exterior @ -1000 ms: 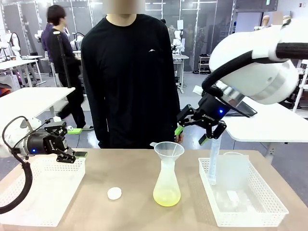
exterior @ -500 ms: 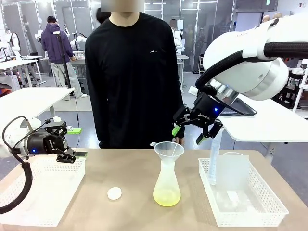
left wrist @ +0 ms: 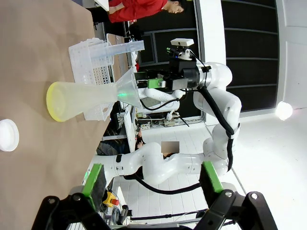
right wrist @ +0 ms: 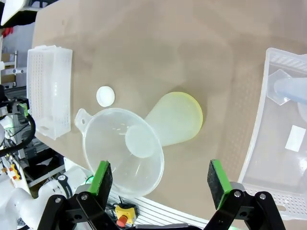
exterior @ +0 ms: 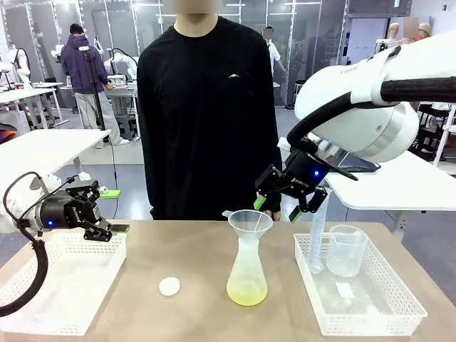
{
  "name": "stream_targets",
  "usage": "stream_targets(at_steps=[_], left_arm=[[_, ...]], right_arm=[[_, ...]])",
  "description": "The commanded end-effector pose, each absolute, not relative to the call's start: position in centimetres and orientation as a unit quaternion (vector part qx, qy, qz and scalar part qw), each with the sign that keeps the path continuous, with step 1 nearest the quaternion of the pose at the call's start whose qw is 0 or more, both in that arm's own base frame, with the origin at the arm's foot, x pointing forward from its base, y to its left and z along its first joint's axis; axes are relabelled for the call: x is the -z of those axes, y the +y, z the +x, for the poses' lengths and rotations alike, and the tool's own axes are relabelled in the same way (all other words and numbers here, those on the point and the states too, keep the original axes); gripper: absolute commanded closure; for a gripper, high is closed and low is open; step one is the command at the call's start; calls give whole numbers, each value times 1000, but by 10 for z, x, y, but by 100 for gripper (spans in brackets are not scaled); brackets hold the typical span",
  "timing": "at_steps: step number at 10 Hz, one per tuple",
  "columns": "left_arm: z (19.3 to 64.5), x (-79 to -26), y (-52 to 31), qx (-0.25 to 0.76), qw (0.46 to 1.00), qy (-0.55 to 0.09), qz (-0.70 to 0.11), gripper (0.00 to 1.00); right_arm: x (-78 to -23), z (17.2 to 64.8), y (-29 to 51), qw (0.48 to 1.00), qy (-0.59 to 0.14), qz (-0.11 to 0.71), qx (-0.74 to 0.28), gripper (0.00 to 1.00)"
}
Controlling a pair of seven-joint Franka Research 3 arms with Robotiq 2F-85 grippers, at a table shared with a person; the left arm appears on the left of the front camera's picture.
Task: Prepare the solutions needed for the experiment.
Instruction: Once the solution is in the Big flask , pick up the Plastic Funnel and place it back into the right Organizing basket.
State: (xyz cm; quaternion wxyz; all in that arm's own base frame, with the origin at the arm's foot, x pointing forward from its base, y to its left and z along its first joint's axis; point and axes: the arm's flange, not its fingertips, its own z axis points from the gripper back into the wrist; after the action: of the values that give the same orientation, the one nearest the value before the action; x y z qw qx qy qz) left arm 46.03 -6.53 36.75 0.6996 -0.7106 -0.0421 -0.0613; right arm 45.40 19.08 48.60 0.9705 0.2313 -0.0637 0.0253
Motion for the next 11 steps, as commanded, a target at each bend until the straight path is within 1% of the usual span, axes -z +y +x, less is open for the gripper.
stream_targets(at_steps=[1, 5, 6, 7, 8, 9, 10, 11], left_arm=[[460, -370, -66, 62, 701, -40, -709, 0], [460, -370, -66, 62, 701, -40, -709, 0], [460, -370, -66, 62, 701, -40, -709, 0], [460, -370, -66, 62, 701, -40, -709, 0], [460, -370, -66, 62, 701, -40, -709, 0], [460, -370, -66, 62, 701, -40, -709, 0], [460, -370, -66, 62, 701, -40, -709, 0], [460, -370, -66, 62, 701, -40, -709, 0]], right_arm=[[-470, 462, 198, 970, -70, 233, -26, 0], [-458, 471, 199, 965, -52, 255, -16, 0], [-456, 473, 199, 963, -42, 266, -6, 2], [-454, 474, 198, 962, -39, 271, -1, 15], [-453, 475, 198, 959, -32, 280, 4, 20], [-453, 475, 198, 959, -29, 281, 6, 32], [-452, 474, 198, 960, -27, 277, 6, 37], [-452, 474, 198, 961, -26, 275, 5, 50]])
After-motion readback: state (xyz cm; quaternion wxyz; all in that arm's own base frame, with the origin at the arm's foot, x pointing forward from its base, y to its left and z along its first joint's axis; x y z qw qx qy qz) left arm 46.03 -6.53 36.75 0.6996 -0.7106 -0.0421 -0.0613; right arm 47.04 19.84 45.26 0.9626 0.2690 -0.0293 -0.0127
